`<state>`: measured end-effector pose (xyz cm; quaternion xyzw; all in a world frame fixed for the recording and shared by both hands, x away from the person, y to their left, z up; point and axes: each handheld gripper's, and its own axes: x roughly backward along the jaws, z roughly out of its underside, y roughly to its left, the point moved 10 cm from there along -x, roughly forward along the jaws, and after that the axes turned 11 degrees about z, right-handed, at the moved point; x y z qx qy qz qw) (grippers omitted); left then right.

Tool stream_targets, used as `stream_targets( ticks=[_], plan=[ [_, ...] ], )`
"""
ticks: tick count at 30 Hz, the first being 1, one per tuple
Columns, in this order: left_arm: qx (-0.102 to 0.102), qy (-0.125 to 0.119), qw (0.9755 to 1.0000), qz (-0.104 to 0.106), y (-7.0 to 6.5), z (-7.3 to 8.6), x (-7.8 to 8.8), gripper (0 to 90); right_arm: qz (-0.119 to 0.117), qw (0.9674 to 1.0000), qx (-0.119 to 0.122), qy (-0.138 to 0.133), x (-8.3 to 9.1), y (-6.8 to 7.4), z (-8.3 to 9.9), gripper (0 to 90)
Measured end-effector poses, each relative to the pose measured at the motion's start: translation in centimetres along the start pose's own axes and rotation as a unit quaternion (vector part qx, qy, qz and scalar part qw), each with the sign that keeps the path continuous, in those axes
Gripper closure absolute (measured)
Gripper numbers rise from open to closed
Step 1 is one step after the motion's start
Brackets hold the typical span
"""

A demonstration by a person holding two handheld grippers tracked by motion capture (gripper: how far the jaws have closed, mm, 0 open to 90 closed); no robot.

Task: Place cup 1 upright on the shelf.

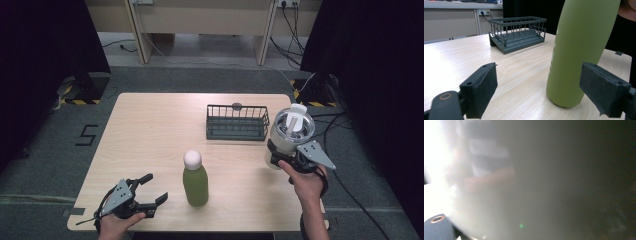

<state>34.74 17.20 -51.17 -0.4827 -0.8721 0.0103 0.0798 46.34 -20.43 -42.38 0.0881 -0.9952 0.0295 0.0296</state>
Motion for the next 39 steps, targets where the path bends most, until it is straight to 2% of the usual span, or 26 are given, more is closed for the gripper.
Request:
stream_targets(
  ticks=[19,39],
  plan=[
    [0.003,-0.001,1.0000,-0.001,0.1,0.0,0.0,14.2,0.006,0.9999,-0.003,-0.008,-4.3,0.5,-2.2,9.9],
    [0.004,-0.002,1.0000,0.000,0.2,0.0,0.0,14.2,0.008,0.9999,-0.005,-0.004,-7.2,1.2,-3.3,9.9]
  ],
)
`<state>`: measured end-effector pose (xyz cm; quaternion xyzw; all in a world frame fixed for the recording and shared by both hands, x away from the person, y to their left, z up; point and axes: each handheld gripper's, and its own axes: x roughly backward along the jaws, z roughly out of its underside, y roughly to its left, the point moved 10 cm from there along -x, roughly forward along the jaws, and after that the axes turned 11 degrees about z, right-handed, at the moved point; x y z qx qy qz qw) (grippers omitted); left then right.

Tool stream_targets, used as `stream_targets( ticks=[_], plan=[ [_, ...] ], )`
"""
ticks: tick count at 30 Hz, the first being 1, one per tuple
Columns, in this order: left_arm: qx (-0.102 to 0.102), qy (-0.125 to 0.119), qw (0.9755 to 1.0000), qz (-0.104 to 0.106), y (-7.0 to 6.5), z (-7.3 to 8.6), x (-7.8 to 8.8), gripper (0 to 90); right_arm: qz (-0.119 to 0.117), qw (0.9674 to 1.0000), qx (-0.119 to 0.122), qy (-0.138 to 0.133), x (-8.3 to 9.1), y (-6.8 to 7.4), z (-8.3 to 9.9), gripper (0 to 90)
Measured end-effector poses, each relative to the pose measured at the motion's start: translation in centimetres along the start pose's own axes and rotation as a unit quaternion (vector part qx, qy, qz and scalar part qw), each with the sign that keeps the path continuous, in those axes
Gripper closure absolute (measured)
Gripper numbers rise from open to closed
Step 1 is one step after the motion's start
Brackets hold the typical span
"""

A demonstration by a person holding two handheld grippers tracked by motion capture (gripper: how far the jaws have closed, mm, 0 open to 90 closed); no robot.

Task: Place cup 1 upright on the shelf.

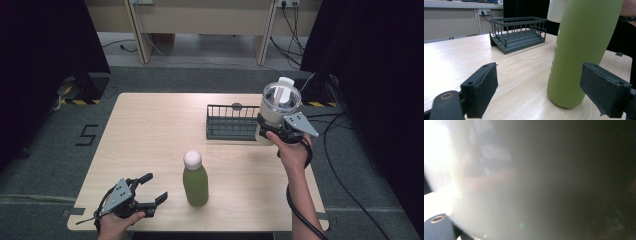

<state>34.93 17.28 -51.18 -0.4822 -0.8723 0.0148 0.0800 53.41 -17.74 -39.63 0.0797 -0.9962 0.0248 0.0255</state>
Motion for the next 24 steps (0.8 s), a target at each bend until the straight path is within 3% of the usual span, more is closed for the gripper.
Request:
stream_targets(
  ticks=[13,24],
  plan=[
    [0.002,-0.001,1.0000,0.000,0.0,0.0,0.0,14.2,0.002,1.0000,-0.001,-0.003,-2.8,0.8,-1.5,9.9],
    [0.003,-0.002,1.0000,0.002,0.0,0.0,-0.1,14.3,0.004,1.0000,-0.001,0.008,-5.3,1.2,-1.6,9.9]
  ],
)
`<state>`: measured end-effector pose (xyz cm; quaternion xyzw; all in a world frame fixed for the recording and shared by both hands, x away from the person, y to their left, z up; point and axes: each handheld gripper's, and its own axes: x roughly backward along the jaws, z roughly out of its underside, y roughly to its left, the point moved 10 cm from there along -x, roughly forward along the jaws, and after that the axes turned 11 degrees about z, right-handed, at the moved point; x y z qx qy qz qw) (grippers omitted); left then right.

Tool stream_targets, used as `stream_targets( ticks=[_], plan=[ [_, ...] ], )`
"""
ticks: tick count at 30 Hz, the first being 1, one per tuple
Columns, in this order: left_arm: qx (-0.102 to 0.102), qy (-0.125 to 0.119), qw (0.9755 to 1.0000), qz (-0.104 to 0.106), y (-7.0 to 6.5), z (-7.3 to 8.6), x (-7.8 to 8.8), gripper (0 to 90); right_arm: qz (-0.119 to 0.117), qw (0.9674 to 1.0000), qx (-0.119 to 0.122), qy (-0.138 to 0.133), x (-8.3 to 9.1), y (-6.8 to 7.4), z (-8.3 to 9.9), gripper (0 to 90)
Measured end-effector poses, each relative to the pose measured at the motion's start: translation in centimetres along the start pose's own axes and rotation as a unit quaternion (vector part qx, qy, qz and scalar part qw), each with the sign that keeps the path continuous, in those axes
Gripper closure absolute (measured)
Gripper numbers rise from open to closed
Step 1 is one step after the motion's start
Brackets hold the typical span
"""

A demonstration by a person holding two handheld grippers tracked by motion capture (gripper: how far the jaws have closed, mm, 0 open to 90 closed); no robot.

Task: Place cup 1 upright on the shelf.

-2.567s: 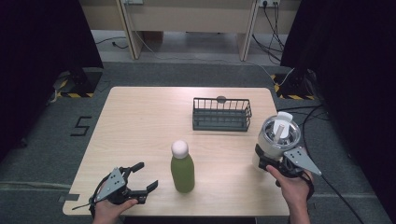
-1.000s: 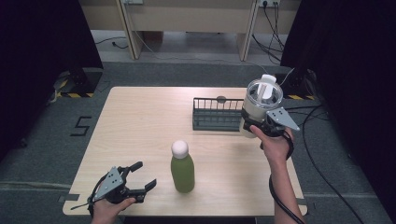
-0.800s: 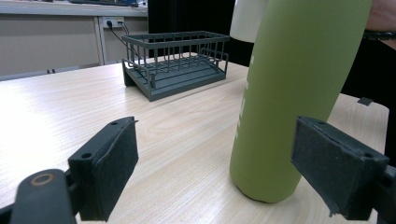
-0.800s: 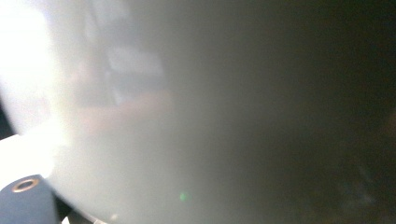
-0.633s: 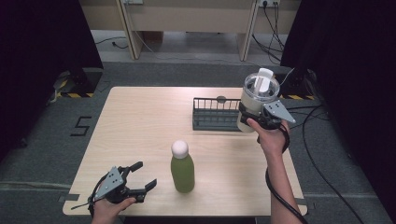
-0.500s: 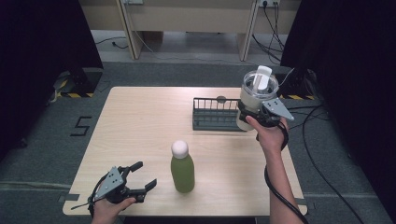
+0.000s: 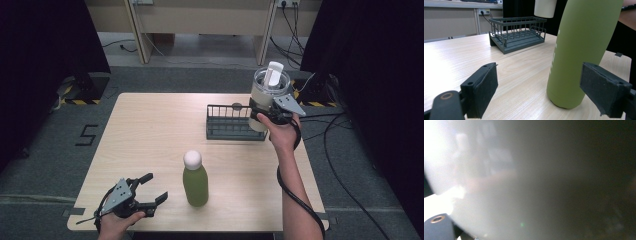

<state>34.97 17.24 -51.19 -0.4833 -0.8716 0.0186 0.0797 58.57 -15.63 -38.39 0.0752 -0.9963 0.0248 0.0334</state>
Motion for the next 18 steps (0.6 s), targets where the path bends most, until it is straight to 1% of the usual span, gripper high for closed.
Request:
stream_targets(
  ticks=[4,8,11,18],
  plan=[
    [0.001,0.001,1.0000,-0.001,0.1,0.0,0.1,14.3,0.002,1.0000,0.003,0.001,-0.6,0.0,-0.2,9.9],
    [0.003,-0.004,1.0000,0.001,0.0,-0.1,0.1,14.3,-0.002,1.0000,-0.004,0.007,-1.4,0.2,-0.6,9.9],
    [0.001,-0.001,1.0000,0.001,0.0,0.0,0.0,14.3,0.001,1.0000,-0.001,0.007,-1.8,0.2,-0.7,9.9],
    [0.003,-0.002,1.0000,0.000,0.1,0.0,0.1,14.3,0.008,0.9999,-0.003,0.014,-3.0,0.2,-0.4,9.9]
  ],
)
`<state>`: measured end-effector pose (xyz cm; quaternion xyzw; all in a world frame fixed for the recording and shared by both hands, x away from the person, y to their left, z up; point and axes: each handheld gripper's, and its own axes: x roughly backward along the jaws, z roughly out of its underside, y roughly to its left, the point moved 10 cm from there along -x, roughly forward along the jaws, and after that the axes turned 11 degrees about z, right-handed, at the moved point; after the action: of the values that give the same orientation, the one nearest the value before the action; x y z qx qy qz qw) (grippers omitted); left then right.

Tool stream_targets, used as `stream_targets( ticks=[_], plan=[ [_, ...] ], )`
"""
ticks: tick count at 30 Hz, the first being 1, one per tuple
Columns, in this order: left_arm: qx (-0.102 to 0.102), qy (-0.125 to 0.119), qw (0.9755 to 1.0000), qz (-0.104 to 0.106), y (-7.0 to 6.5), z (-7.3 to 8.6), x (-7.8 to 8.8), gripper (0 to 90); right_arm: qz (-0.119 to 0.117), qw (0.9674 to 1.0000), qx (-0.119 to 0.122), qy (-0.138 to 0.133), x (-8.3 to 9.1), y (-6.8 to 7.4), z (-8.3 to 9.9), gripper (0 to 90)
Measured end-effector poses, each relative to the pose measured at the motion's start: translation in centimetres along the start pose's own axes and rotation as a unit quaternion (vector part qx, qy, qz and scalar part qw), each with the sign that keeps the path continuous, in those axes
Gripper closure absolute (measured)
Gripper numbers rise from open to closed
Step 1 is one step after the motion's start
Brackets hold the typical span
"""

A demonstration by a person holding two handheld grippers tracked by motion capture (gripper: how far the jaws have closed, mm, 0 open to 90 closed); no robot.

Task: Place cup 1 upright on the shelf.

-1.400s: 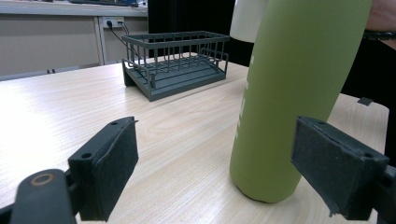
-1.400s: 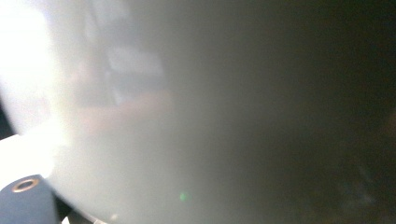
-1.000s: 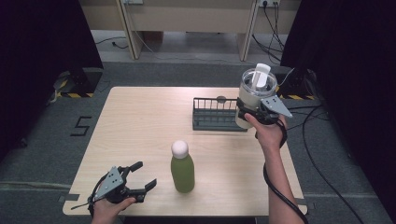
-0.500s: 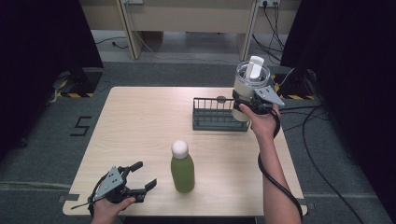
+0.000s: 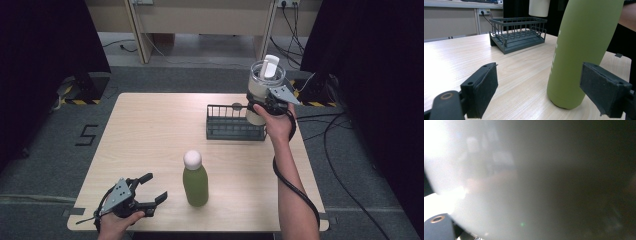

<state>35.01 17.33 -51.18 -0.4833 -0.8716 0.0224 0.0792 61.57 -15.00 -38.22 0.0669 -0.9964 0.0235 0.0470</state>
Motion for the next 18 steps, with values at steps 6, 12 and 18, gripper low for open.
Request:
stream_targets(
  ticks=[6,12,18],
  plan=[
    [0.000,0.001,1.0000,0.000,0.0,0.0,-0.1,14.3,0.004,1.0000,0.001,0.004,-1.1,0.2,0.1,9.9],
    [-0.001,0.002,1.0000,-0.001,0.0,0.1,-0.1,14.3,0.004,1.0000,-0.003,0.004,-1.8,0.5,0.0,9.9],
    [-0.002,0.002,1.0000,-0.001,0.0,0.1,0.0,14.3,0.004,1.0000,-0.004,0.008,-2.5,0.6,0.4,9.9]
  ],
)
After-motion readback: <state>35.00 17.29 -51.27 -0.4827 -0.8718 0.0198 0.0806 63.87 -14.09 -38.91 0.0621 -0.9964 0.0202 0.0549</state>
